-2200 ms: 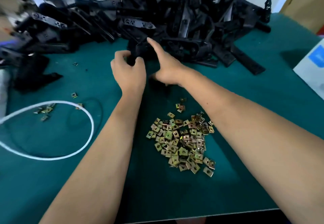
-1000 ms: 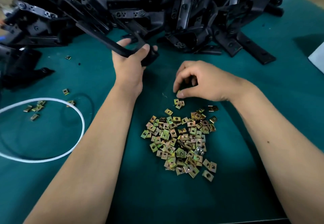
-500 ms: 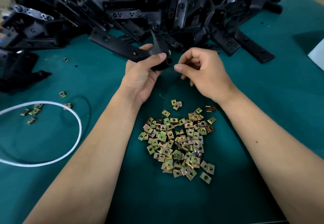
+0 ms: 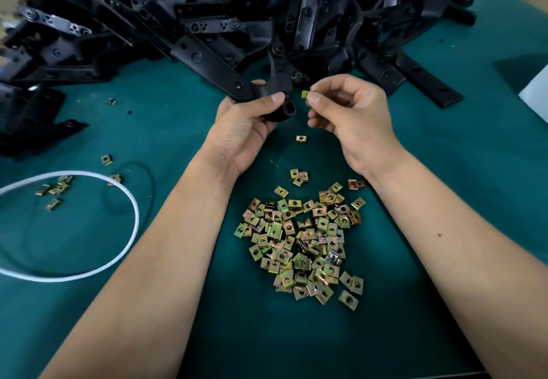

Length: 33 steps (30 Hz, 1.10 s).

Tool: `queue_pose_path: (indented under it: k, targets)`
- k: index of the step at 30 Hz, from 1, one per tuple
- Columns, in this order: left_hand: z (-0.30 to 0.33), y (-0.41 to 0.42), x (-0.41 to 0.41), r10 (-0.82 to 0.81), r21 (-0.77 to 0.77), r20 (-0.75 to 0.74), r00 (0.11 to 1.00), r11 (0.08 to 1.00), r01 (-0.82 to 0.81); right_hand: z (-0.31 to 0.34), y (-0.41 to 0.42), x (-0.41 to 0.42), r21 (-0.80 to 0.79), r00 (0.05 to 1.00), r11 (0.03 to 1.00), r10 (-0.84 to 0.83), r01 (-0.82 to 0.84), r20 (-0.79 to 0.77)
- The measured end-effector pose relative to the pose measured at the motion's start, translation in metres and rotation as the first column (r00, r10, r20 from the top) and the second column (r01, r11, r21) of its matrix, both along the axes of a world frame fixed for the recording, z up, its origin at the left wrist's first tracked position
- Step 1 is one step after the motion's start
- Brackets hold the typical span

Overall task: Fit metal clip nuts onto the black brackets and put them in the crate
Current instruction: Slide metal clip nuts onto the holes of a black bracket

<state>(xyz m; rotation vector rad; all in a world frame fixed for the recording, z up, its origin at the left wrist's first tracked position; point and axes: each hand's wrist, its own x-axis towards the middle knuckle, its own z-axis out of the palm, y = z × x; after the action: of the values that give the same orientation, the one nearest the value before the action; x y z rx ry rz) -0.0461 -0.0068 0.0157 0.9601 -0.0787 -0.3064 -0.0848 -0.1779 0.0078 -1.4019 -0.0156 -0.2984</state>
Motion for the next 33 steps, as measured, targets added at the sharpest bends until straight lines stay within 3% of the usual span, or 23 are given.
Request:
queue_pose_path:
  k: [14,21,33]
  targets:
    - [-0.0057,0.0021,0.0024,-0.095,0.097,0.087,0.992,0.992,0.086,-0.0004,0.0029,0.0004,-0.078,0.999,0.997,-0.011,0.008,-0.037]
    - [-0.0062,0.002,0.0029,-0.097,0.068,0.088,0.991,0.994,0.091,-0.0009,-0.0001,0.0037,0.071,0.997,0.997,-0.002,0.007,-0.075]
    - [-0.0056,0.0022,0.0022,-0.093,0.091,0.076,0.993,0.992,0.086,0.0014,-0.0014,0.0019,0.011,0.993,0.999,0.05,-0.049,-0.105]
